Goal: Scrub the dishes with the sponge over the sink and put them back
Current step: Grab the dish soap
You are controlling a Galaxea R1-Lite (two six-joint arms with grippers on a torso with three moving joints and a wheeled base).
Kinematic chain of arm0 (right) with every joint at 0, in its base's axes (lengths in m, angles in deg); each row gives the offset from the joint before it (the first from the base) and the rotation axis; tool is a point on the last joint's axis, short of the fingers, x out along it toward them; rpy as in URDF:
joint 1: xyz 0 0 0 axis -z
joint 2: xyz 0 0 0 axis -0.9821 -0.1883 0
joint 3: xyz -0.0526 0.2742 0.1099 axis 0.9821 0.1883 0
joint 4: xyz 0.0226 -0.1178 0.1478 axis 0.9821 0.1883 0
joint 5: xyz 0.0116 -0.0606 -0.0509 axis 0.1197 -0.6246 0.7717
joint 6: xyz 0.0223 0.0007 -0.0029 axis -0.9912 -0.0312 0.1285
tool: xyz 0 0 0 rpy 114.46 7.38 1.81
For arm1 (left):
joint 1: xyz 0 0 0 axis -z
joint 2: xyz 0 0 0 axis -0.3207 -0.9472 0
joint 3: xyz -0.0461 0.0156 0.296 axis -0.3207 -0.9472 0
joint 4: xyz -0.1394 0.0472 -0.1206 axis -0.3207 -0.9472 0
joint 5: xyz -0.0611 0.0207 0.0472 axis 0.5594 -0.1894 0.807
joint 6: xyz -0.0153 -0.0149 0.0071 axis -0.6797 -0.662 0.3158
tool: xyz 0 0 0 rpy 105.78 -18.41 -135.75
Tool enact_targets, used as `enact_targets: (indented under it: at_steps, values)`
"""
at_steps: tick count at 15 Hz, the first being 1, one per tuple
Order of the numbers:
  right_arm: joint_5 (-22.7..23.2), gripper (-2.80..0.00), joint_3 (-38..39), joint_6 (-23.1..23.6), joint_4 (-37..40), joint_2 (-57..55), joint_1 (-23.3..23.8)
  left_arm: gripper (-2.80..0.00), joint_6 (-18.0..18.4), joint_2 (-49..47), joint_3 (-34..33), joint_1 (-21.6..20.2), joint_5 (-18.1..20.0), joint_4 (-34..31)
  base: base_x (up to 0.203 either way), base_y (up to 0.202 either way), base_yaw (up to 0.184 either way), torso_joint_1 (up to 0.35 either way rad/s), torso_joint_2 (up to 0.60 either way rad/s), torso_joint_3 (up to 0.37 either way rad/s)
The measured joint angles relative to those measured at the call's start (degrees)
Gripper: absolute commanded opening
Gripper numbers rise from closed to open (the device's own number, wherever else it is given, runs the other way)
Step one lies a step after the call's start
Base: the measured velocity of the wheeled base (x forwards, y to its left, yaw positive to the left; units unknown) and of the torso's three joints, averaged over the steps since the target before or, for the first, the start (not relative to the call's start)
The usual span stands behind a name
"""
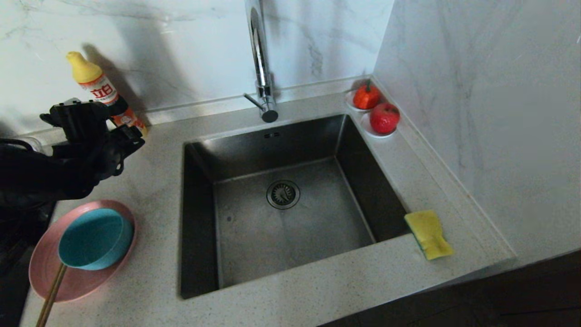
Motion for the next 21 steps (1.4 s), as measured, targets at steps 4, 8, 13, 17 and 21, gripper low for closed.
enact_targets:
  at_steps: [4,8,13,17,21]
  values:
    - [0.00,-2.80,0.00,0.00,0.00,0.01,0.00,0.00,0.70,-2.92,5.03,-0.81,0.28,-0.14,0.000,0.000,0.000,0.000,0.00,0.000]
    - [0.00,-2.80,0.00,0.00,0.00,0.01,0.00,0.00,2.21,-6.05,9.66,-1.01,0.33,-0.12,0.000,0.000,0.000,0.000,0.00,0.000]
    - [0.00,-2.80,0.00,0.00,0.00,0.01,0.00,0.00,2.88,-9.43,14.41,-1.01,0.32,-0.06,0.000,0.000,0.000,0.000,0.00,0.000]
    - [0.00,-2.80,0.00,-0.02,0.00,0.01,0.00,0.00,3.62,-10.84,16.99,-1.01,0.33,-0.05,0.000,0.000,0.000,0.000,0.00,0.000]
    - [0.00,-2.80,0.00,0.00,0.00,0.01,0.00,0.00,3.93,-11.59,18.60,-1.01,0.33,-0.03,0.000,0.000,0.000,0.000,0.00,0.000]
